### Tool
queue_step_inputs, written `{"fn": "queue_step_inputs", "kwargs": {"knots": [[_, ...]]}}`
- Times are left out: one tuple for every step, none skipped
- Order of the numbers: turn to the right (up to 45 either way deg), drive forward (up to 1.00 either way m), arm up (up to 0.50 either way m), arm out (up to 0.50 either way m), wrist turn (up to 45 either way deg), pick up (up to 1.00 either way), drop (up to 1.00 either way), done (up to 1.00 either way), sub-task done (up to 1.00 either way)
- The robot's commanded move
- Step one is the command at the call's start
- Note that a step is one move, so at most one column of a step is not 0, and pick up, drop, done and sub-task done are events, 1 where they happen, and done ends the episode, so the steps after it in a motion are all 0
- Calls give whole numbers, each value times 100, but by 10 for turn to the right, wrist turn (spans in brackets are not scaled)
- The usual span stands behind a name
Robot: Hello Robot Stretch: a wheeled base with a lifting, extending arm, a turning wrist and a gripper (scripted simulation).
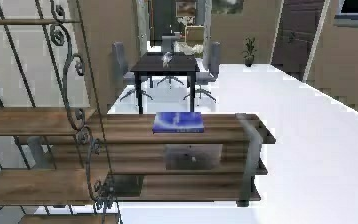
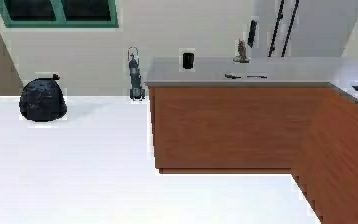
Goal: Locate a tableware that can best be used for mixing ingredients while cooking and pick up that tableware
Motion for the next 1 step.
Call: {"fn": "queue_step_inputs", "kwargs": {"knots": [[450,0,0,0,0,0,0,0,0]]}}
